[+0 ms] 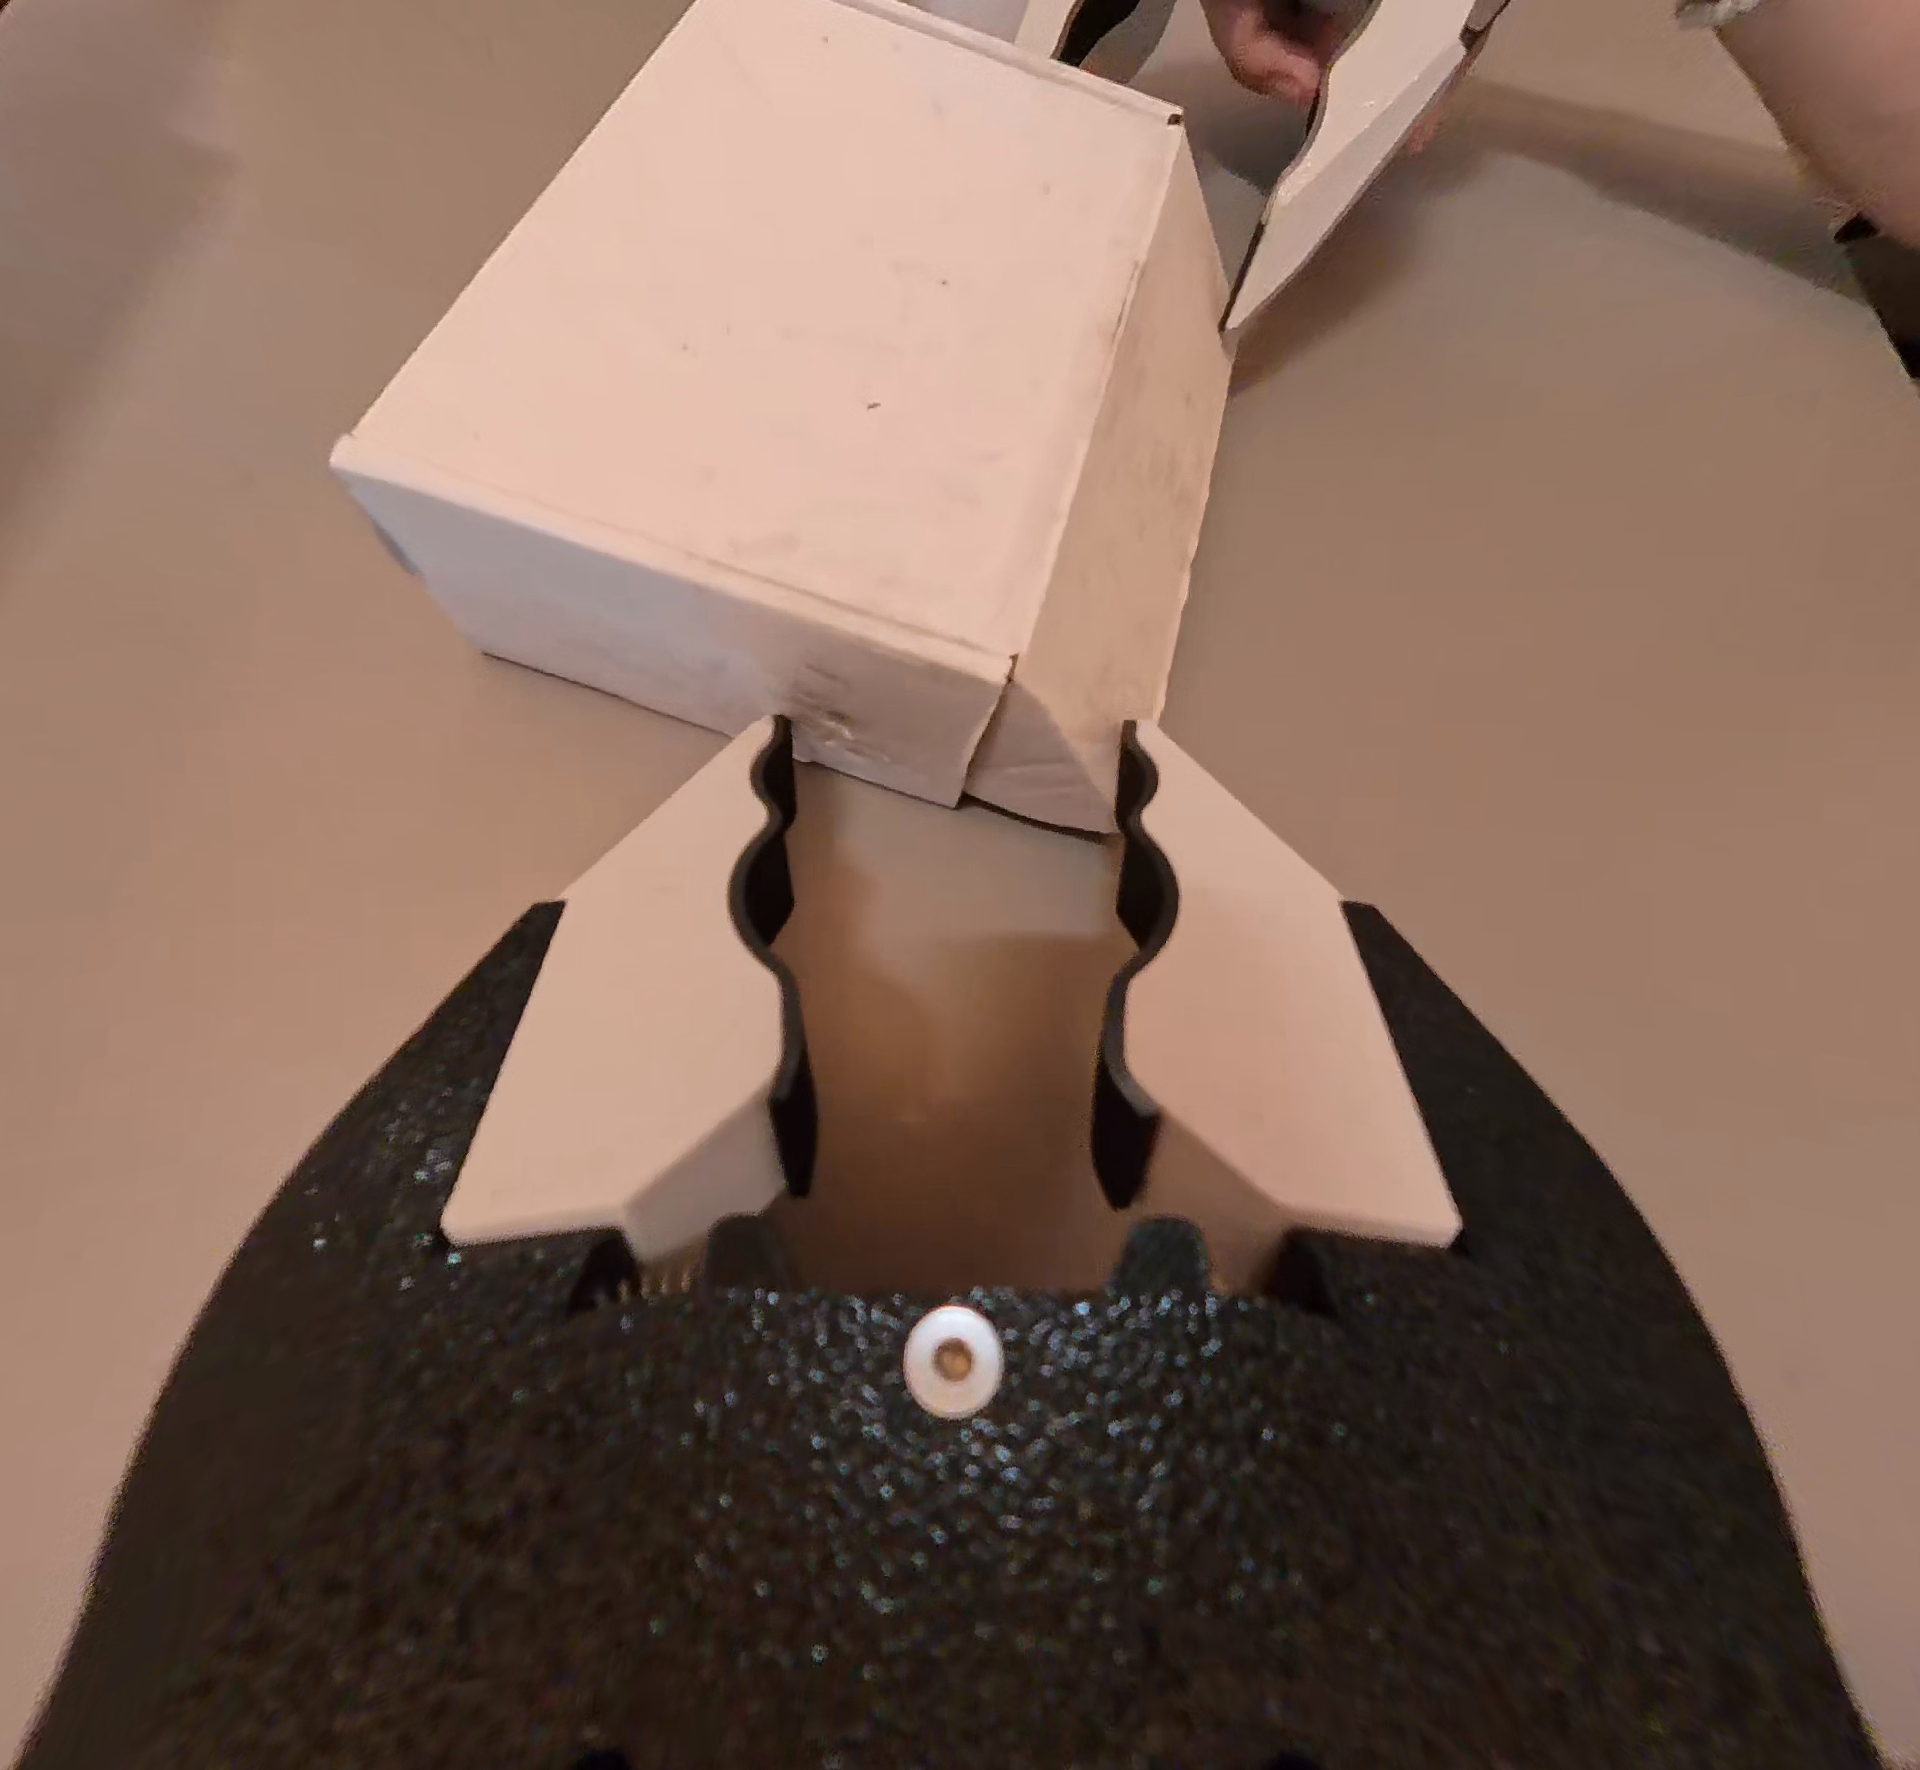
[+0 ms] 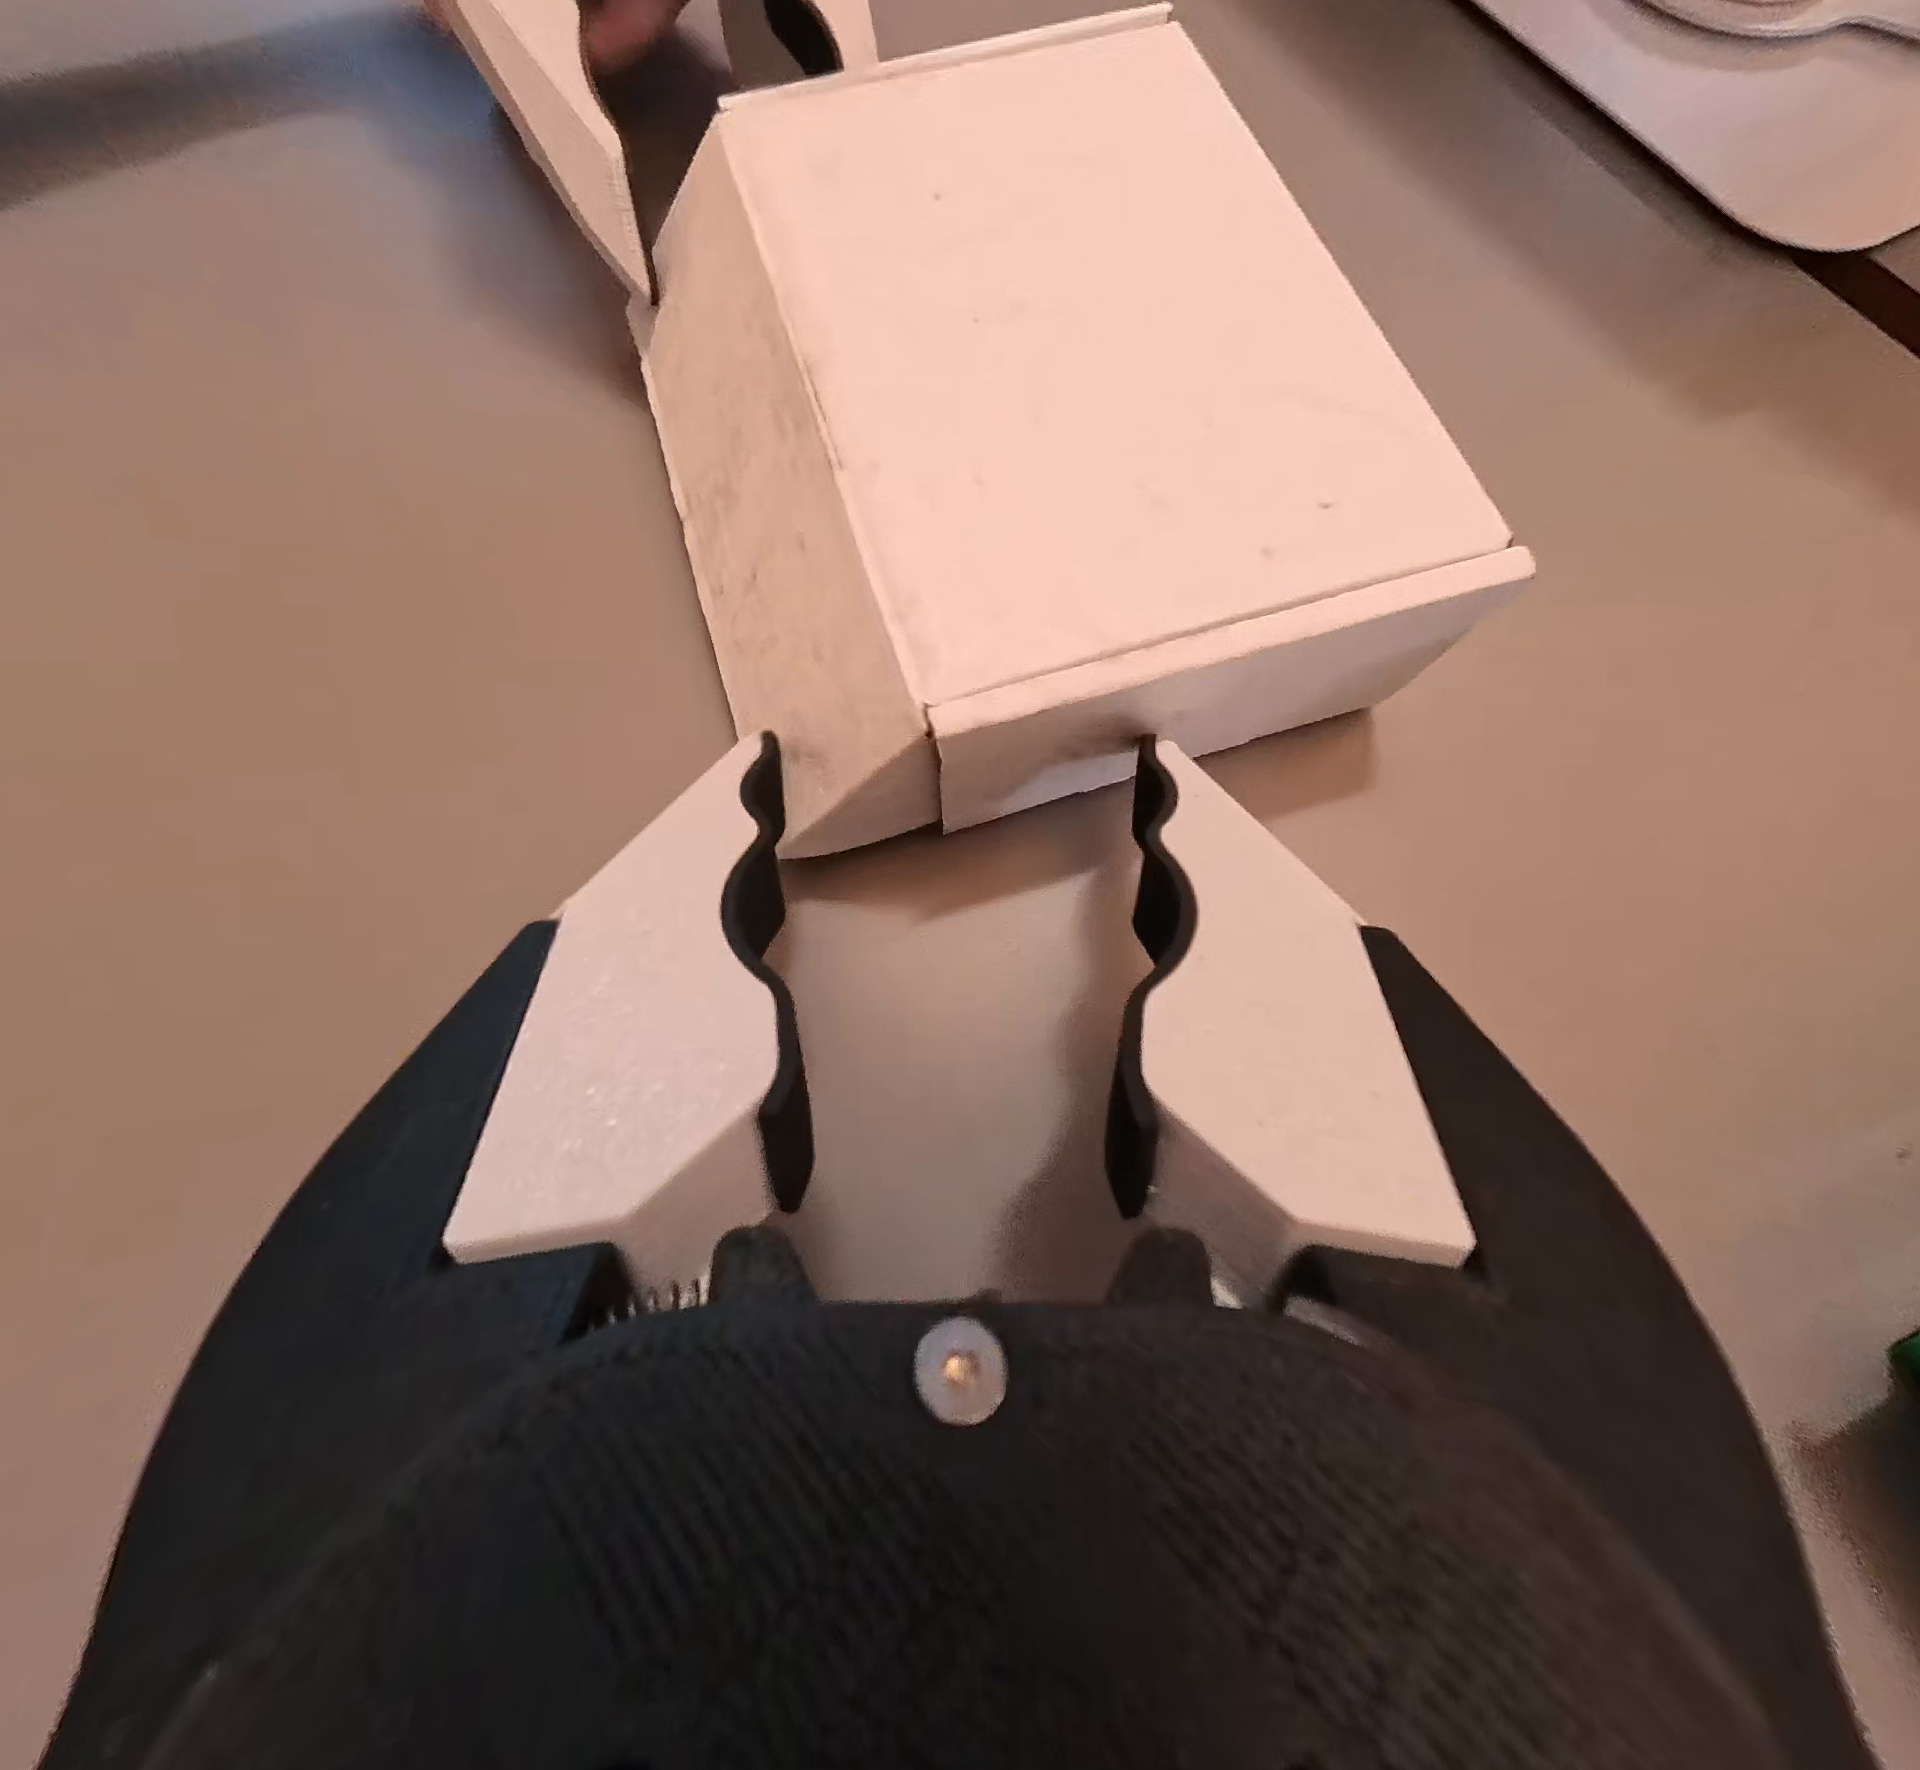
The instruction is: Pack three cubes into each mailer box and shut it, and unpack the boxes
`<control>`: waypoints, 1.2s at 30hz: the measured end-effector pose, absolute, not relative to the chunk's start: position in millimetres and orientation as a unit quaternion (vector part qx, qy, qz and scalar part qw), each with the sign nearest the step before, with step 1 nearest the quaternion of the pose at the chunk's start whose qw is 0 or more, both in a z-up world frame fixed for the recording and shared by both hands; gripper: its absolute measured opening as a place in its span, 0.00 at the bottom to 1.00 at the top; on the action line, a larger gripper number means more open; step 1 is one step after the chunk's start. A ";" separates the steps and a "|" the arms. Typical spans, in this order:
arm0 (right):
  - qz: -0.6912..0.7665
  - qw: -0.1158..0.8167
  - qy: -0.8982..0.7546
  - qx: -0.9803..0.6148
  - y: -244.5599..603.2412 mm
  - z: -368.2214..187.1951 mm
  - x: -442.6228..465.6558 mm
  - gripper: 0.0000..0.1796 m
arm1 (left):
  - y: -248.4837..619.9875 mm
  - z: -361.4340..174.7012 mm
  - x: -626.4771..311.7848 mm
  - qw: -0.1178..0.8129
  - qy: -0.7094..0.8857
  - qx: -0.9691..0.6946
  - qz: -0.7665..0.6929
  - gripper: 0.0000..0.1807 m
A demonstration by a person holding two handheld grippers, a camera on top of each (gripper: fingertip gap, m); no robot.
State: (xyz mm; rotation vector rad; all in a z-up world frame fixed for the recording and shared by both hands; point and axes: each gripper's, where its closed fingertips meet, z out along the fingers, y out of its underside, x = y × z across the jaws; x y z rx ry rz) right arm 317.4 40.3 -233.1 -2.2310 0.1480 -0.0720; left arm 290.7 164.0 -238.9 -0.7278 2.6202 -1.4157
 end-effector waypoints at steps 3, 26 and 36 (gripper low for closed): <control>-0.042 0.430 0.051 -0.900 40.2 -234.3 319.0 0.36 | 164.6 -240.4 293.3 0.058 0.859 -0.232 -0.453 0.31; -0.195 0.383 -0.003 -0.903 29.8 -240.6 339.7 0.36 | 161.9 -244.0 294.5 0.170 0.860 -0.257 -0.406 0.27; -0.153 0.423 0.017 -0.893 36.6 -239.6 341.6 0.21 | 165.1 -252.8 304.2 0.173 0.867 -0.273 -0.380 0.16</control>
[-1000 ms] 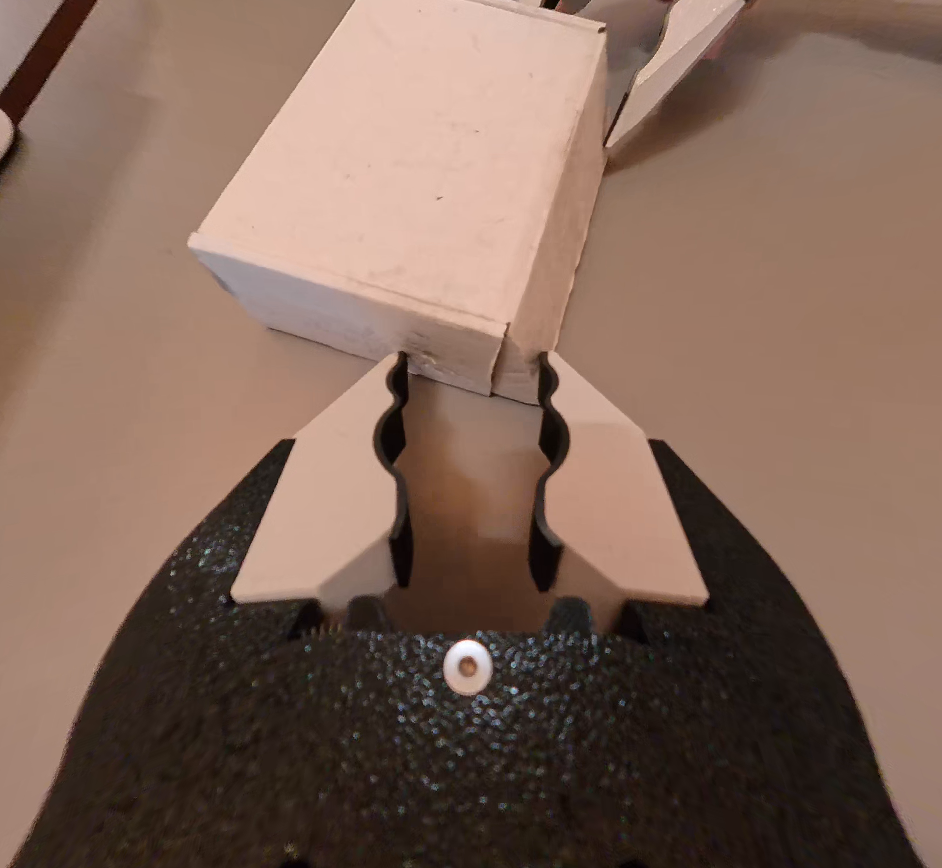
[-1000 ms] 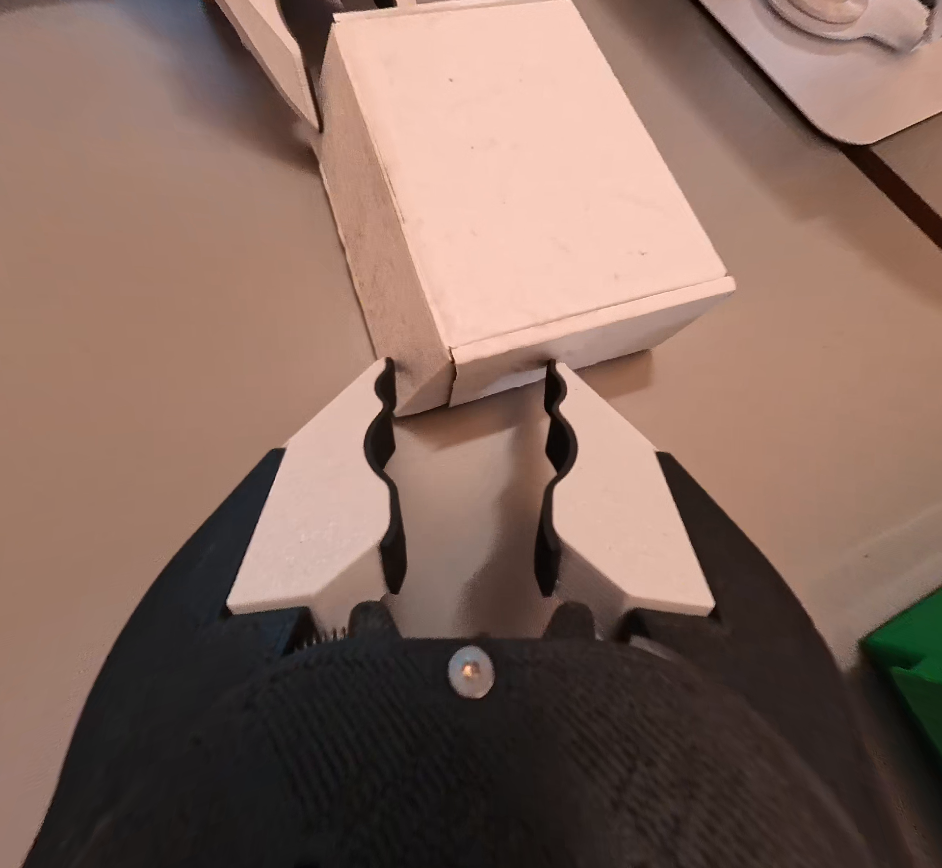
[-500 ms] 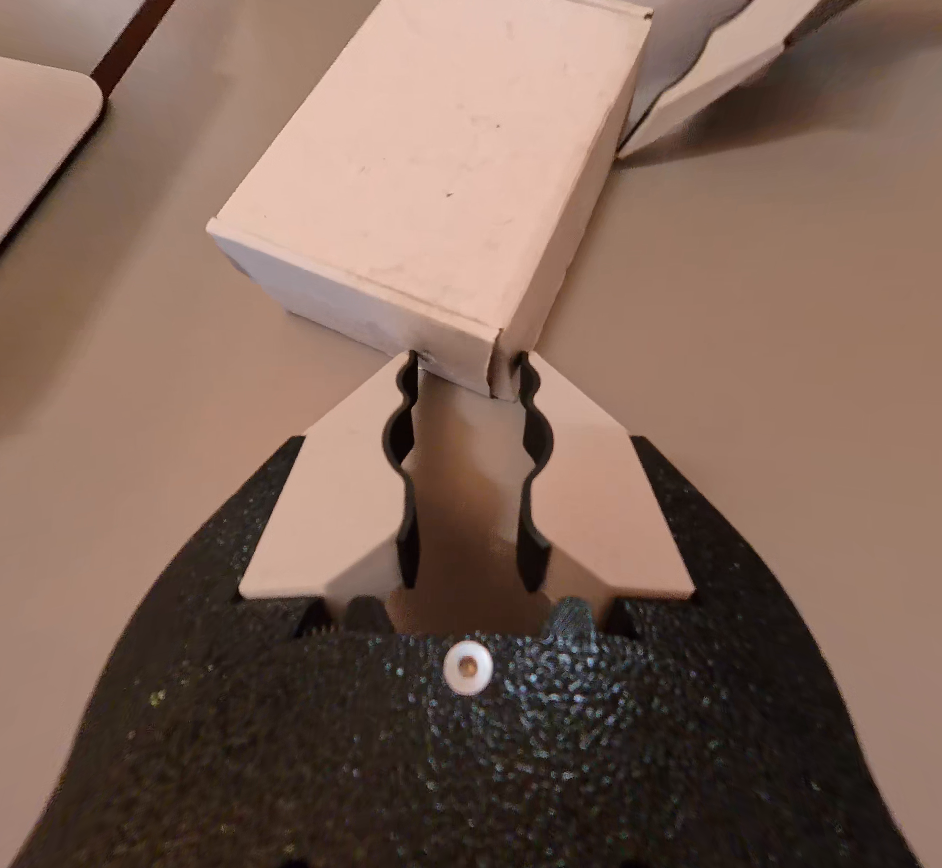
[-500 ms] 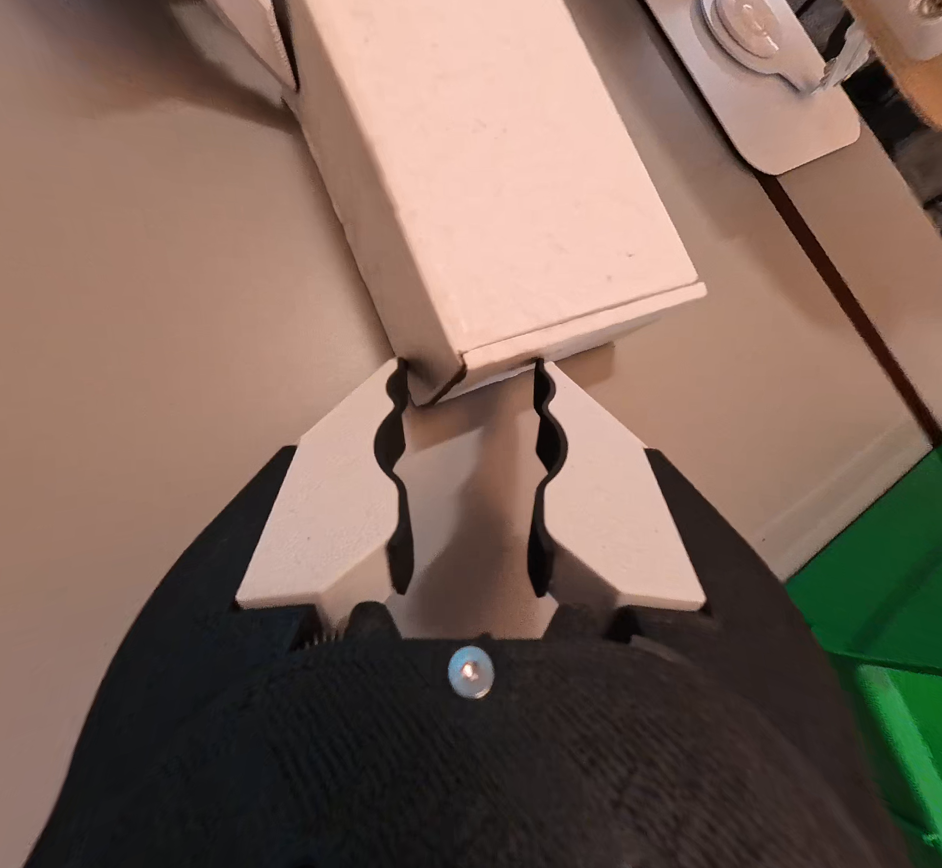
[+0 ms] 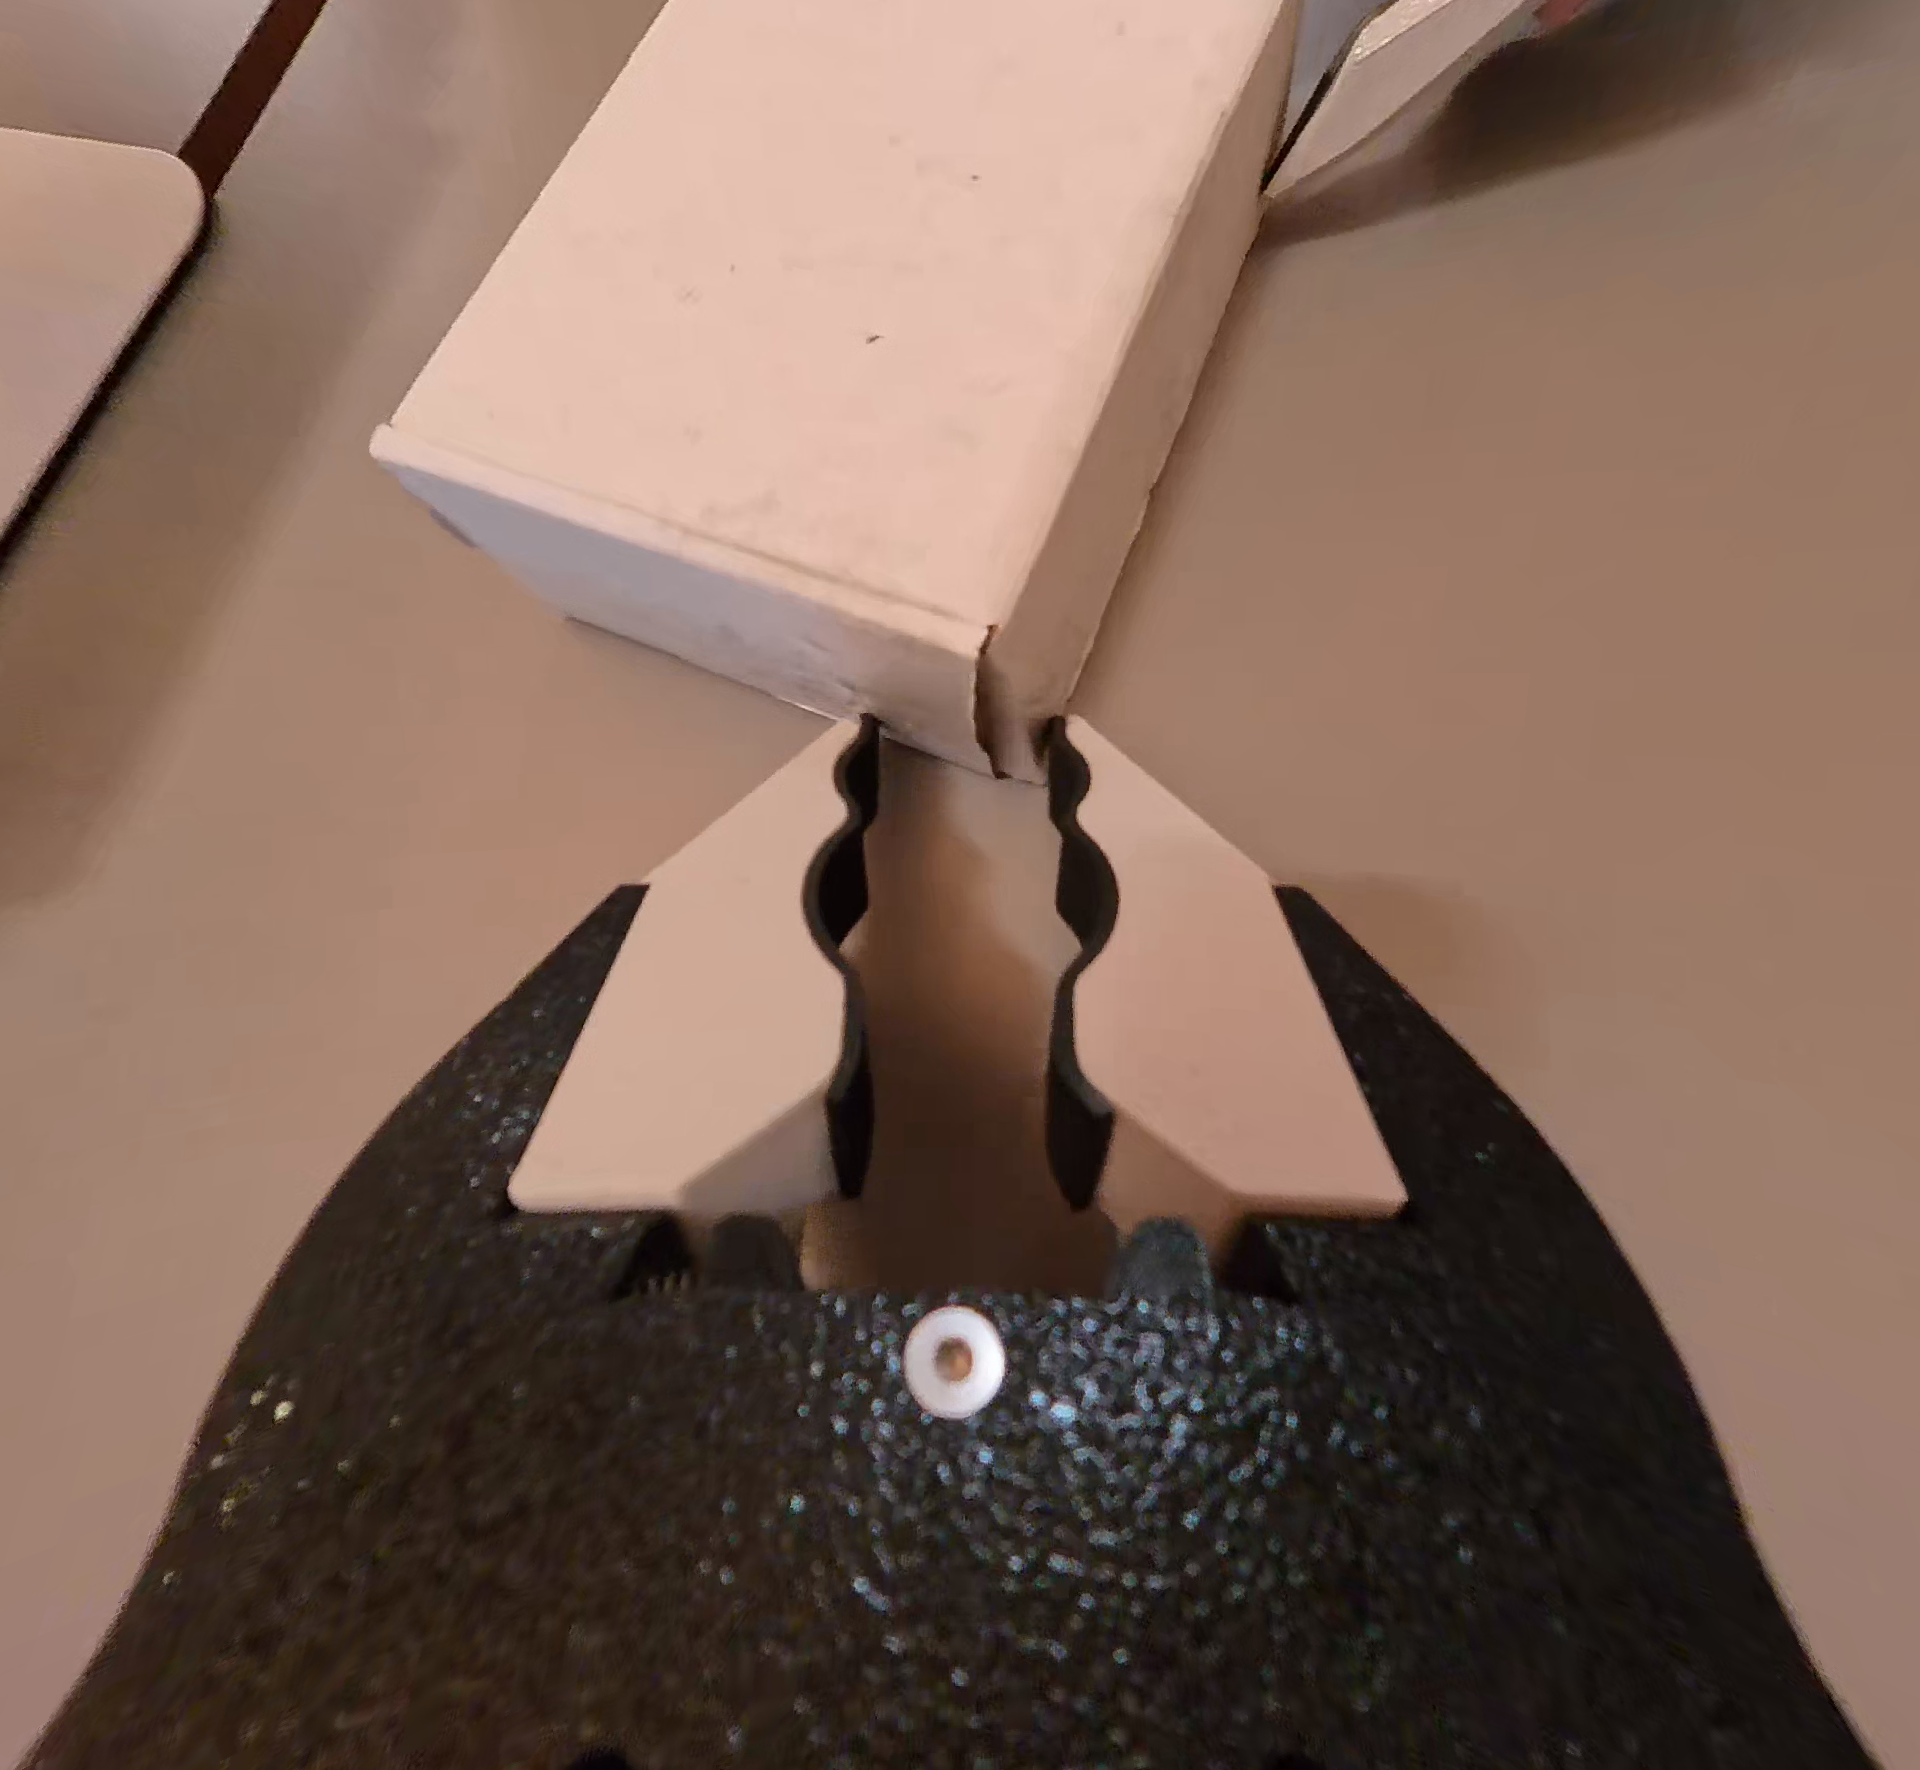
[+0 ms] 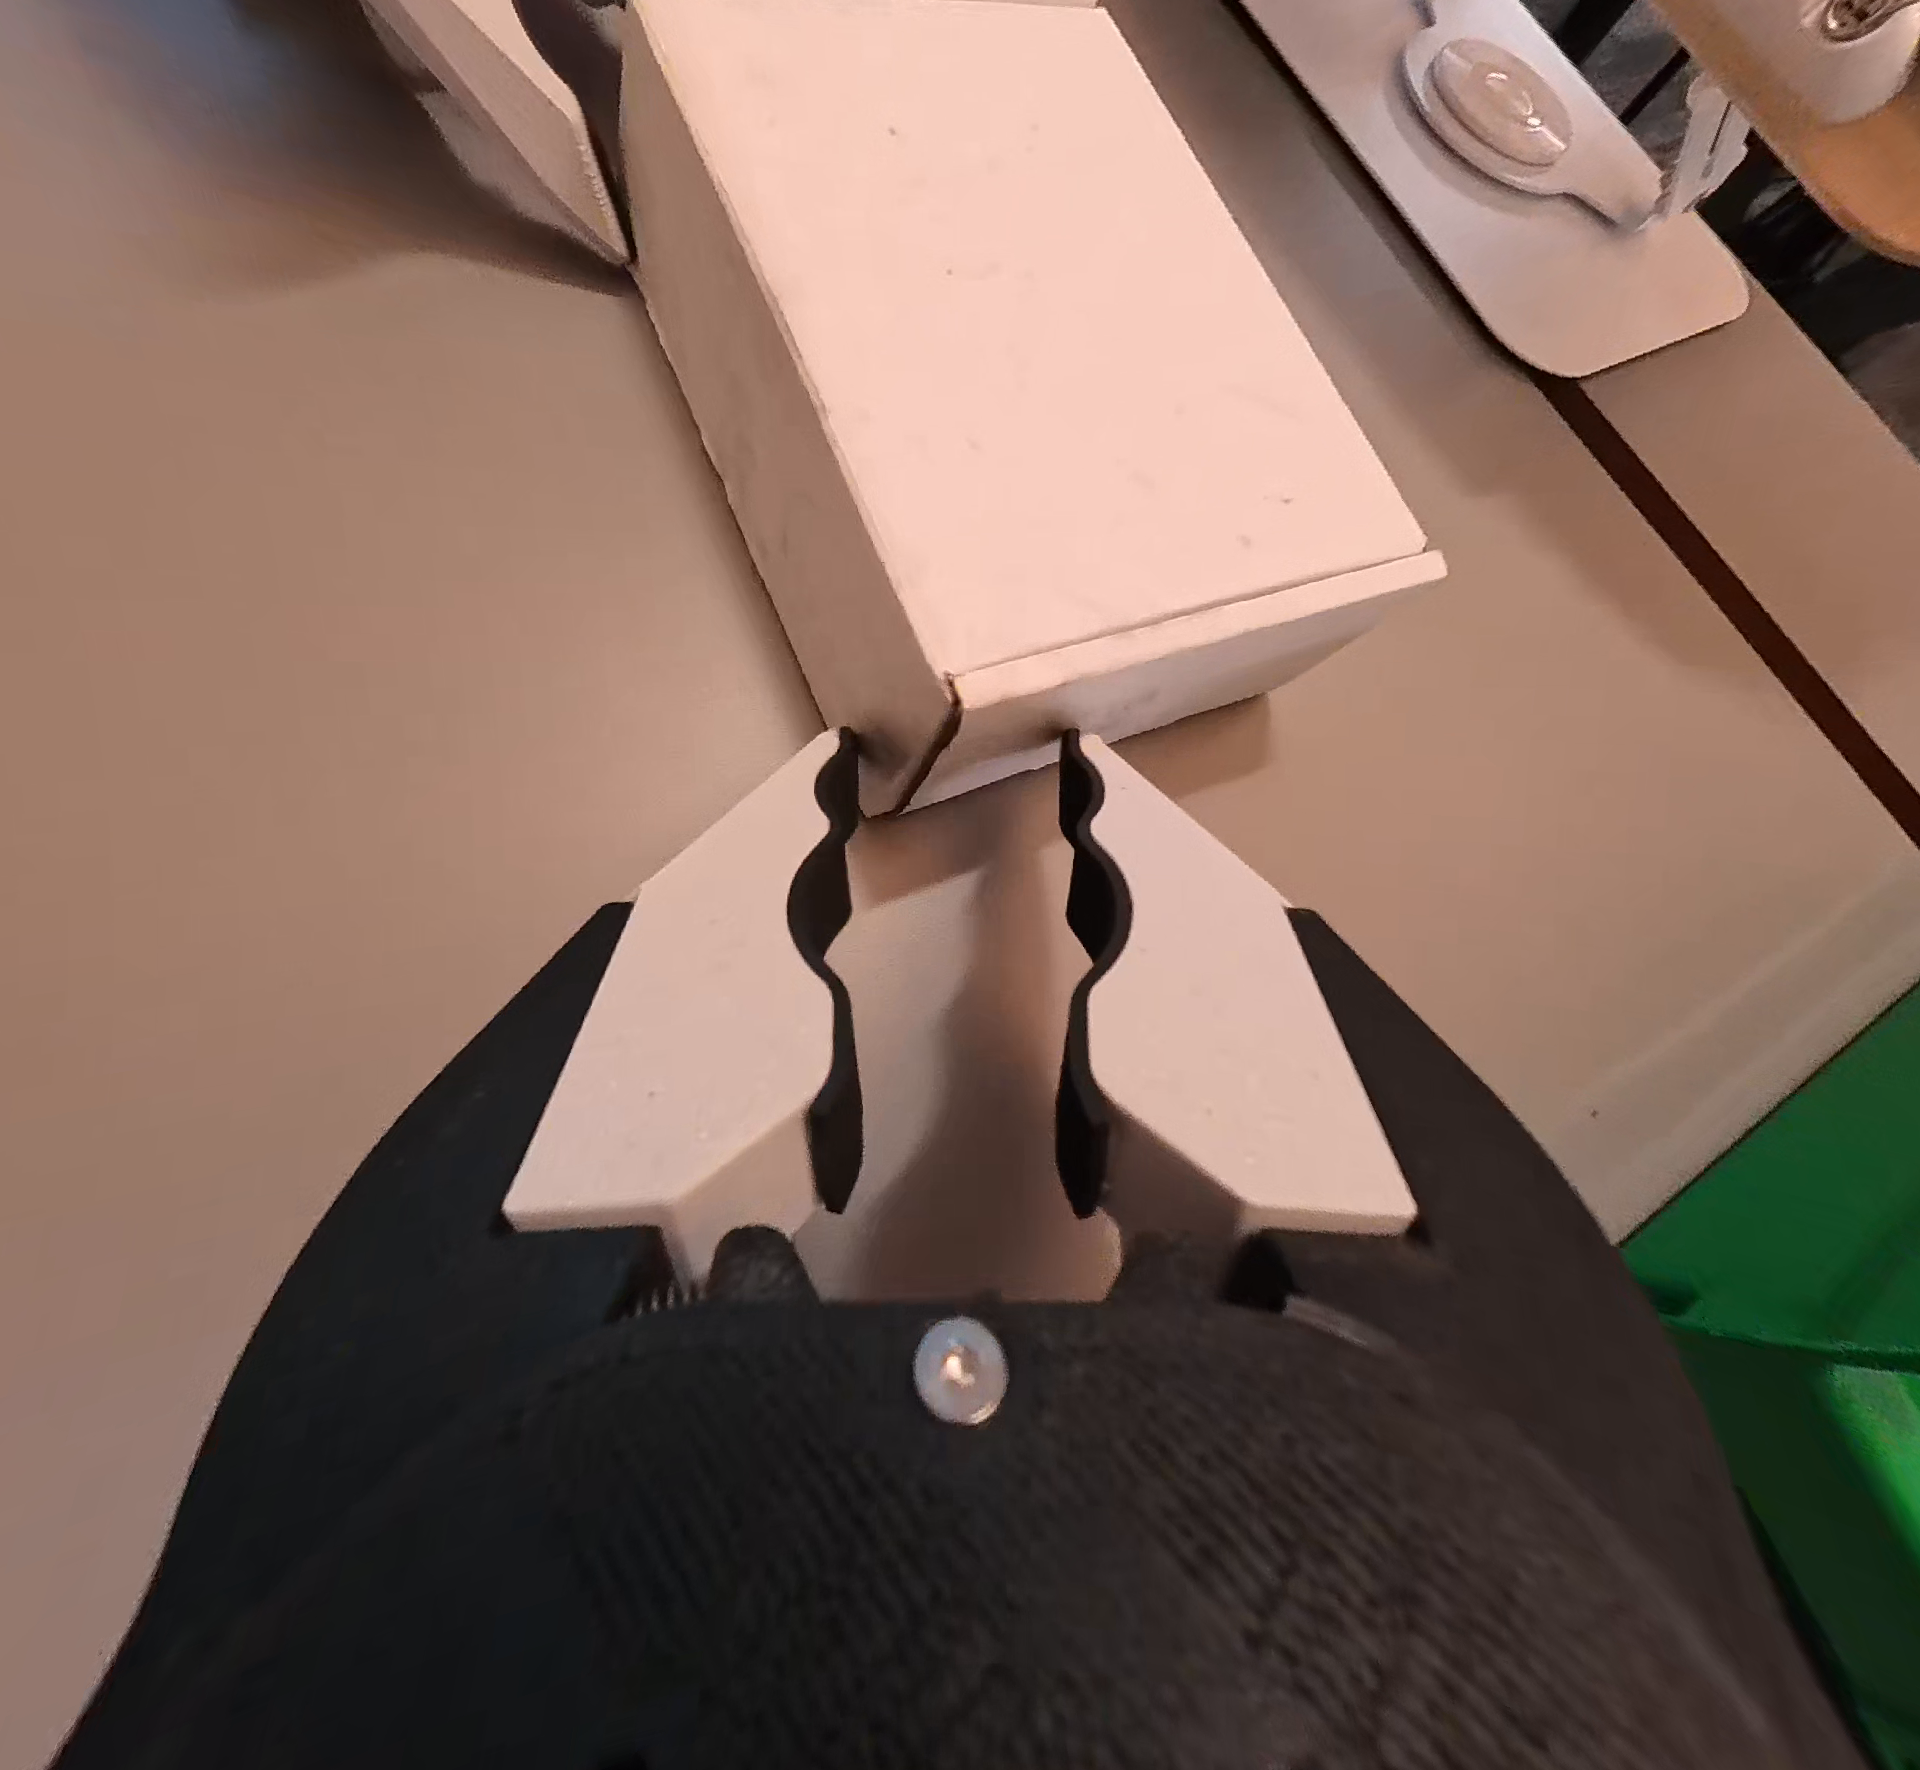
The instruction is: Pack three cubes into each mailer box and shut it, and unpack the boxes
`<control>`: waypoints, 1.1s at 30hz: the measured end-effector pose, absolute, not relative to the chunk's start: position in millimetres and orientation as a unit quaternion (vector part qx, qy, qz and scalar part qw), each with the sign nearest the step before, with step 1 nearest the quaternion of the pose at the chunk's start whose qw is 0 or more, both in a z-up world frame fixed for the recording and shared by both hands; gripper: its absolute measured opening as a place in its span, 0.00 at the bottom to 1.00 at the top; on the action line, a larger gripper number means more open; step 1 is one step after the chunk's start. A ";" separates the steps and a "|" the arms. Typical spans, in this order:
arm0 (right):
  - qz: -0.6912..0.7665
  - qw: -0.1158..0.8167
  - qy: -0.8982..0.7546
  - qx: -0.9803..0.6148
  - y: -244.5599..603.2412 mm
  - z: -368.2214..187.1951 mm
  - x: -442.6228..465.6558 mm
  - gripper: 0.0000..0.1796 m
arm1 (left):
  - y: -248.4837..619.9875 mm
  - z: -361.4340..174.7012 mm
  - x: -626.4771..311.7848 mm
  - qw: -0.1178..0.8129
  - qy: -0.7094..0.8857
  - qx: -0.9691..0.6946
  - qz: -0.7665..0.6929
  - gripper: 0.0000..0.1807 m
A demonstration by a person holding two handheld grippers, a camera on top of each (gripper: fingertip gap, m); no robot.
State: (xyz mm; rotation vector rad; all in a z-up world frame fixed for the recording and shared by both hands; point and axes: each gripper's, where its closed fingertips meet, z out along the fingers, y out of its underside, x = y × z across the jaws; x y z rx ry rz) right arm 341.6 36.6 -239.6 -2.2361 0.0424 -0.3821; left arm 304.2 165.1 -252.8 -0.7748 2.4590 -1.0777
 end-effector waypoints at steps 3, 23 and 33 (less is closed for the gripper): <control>-0.137 0.420 0.030 -0.897 36.8 -240.7 341.6 0.18 | 166.1 -253.2 306.4 0.202 0.869 -0.267 -0.363 0.13; -0.144 0.339 -0.053 -0.928 80.2 -162.6 351.5 0.73 | 177.7 -232.3 270.3 0.230 0.795 -0.418 -0.375 0.58; -0.027 0.214 -0.107 -0.971 125.3 -203.3 353.0 0.65 | 192.5 -244.3 255.0 0.230 0.780 -0.448 -0.372 0.61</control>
